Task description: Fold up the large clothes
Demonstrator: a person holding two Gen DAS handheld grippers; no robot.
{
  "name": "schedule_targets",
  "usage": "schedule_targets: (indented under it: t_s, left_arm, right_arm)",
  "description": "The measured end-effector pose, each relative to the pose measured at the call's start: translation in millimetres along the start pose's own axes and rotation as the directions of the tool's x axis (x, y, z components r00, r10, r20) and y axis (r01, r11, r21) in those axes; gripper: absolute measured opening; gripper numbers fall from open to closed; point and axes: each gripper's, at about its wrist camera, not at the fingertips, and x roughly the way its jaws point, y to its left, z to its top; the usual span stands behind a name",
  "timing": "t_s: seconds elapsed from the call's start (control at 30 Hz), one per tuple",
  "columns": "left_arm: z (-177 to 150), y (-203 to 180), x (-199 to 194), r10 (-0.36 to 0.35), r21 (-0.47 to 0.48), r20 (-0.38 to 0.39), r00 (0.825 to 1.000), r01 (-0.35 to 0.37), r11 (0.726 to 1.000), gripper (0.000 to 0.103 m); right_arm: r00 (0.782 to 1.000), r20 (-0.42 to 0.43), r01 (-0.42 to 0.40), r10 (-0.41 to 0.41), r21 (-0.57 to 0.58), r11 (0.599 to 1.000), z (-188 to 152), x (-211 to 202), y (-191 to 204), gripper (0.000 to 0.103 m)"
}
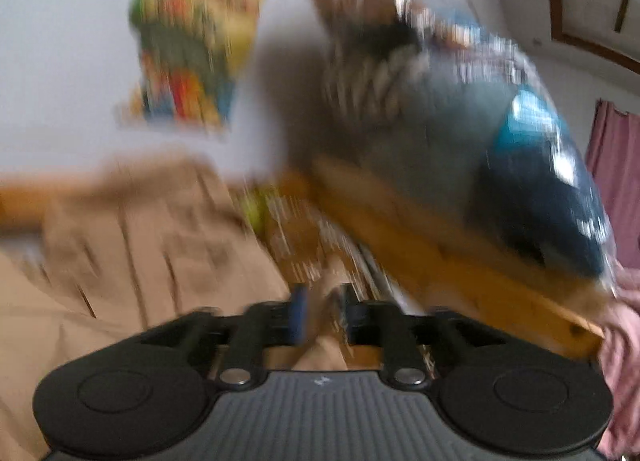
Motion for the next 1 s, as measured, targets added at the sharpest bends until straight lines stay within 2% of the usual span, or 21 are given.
schedule_targets:
  t_s: [0.03, 0.1, 0.17, 0.23, 0.3, 0.33, 0.37, 0.4, 0.47, 0.53, 0.6, 0.63, 0.67, 0.7, 0.73, 0.77, 0.8, 0.9, 1.0]
  left_arm:
    - [-16.8, 1.5, 3.0, -0.001, -0.020, -0.020, 1.000, 0.000, 1.000, 0.069]
    - [-42.0, 8.3, 5.1, 0.010, -0.040, -0.071, 0.997, -0.013, 0.999, 0.070]
    - [-59.1, 21.5, -1.7, 0.030, -0.041, -0.132, 0.991, -0.035, 0.999, 0.070]
    - [-68.4, 39.7, -16.5, 0.093, -0.043, -0.147, 0.985, -0.100, 0.994, 0.070]
    - [-68.6, 67.4, -28.4, 0.209, -0.024, -0.143, 0.967, -0.215, 0.976, 0.070]
    - [-67.5, 80.2, -32.8, 0.281, -0.016, -0.139, 0.949, -0.286, 0.958, 0.070]
    - [-65.7, 98.5, -37.0, 0.365, -0.025, -0.137, 0.921, -0.371, 0.928, 0.070]
    - [-64.6, 116.4, -41.6, 0.416, -0.048, -0.133, 0.900, -0.425, 0.904, 0.070]
    - [-64.3, 155.4, -52.3, 0.498, -0.105, -0.114, 0.860, -0.509, 0.854, 0.070]
    - [-67.6, 188.7, -60.1, 0.578, -0.131, -0.129, 0.806, -0.592, 0.795, 0.070]
    - [-67.6, 212.5, -59.7, 0.622, -0.153, -0.150, 0.768, -0.640, 0.753, 0.070]
    - [-69.6, 221.7, -62.0, 0.634, -0.170, -0.165, 0.755, -0.655, 0.736, 0.070]
    - [-71.5, 229.9, -64.3, 0.638, -0.190, -0.182, 0.748, -0.664, 0.723, 0.070]
    - [-73.2, 233.6, -65.2, 0.637, -0.205, -0.190, 0.747, -0.665, 0.718, 0.070]
    - [-74.8, 235.4, -67.4, 0.635, -0.214, -0.194, 0.748, -0.664, 0.716, 0.070]
    - [-75.5, 236.7, -66.9, 0.633, -0.213, -0.198, 0.749, -0.663, 0.718, 0.070]
    - [-76.1, 237.4, -65.9, 0.631, -0.207, -0.202, 0.750, -0.662, 0.721, 0.070]
    - [-78.7, 232.9, -61.9, 0.620, -0.190, -0.205, 0.757, -0.652, 0.734, 0.070]
    - [-75.3, 226.9, -54.4, 0.606, -0.192, -0.199, 0.770, -0.637, 0.746, 0.070]
  right_arm:
    - [1.000, -0.002, 0.010, -0.010, 0.013, 1.000, 0.0, 1.9, -4.6, 0.102]
    - [1.000, -0.016, 0.011, -0.010, 0.032, 0.999, -3.2, 5.2, -9.9, 0.102]
    - [0.999, -0.039, -0.021, 0.022, 0.033, 0.999, -8.6, 8.9, -7.8, 0.100]
    - [0.995, -0.063, -0.075, 0.075, 0.007, 0.997, -17.7, 11.4, 1.3, 0.098]
    - [0.986, -0.099, -0.137, 0.133, -0.034, 0.990, -28.5, 15.5, 15.3, 0.092]
    - [0.979, -0.126, -0.166, 0.158, -0.055, 0.985, -32.5, 19.2, 22.7, 0.087]
    - [0.970, -0.156, -0.202, 0.188, -0.076, 0.977, -37.6, 24.2, 30.1, 0.086]
    - [0.960, -0.182, -0.232, 0.213, -0.091, 0.968, -40.1, 28.5, 36.7, 0.083]
    - [0.942, -0.226, -0.280, 0.249, -0.117, 0.953, -45.1, 41.1, 48.3, 0.077]
    - [0.930, -0.255, -0.303, 0.265, -0.125, 0.945, -48.9, 56.9, 57.6, 0.069]
    - [0.924, -0.282, -0.305, 0.258, -0.138, 0.942, -52.7, 68.6, 64.6, 0.061]
    - [0.924, -0.296, -0.296, 0.243, -0.149, 0.943, -55.4, 73.9, 67.4, 0.057]
    - [0.922, -0.308, -0.292, 0.235, -0.152, 0.944, -58.6, 77.8, 68.8, 0.056]
    - [0.918, -0.320, -0.292, 0.235, -0.144, 0.946, -61.9, 81.0, 68.2, 0.049]
    - [0.914, -0.330, -0.292, 0.235, -0.134, 0.947, -64.9, 83.4, 67.5, 0.031]
    - [0.913, -0.338, -0.287, 0.230, -0.129, 0.949, -67.4, 84.4, 67.4, 0.018]
    - [0.917, -0.333, -0.277, 0.220, -0.132, 0.952, -67.9, 84.4, 67.4, 0.000]
    - [0.934, -0.266, -0.281, 0.239, -0.135, 0.950, -58.0, 69.6, 64.5, 0.000]
    - [0.970, -0.163, -0.209, 0.182, -0.167, 0.964, -36.7, 35.3, 55.4, 0.000]
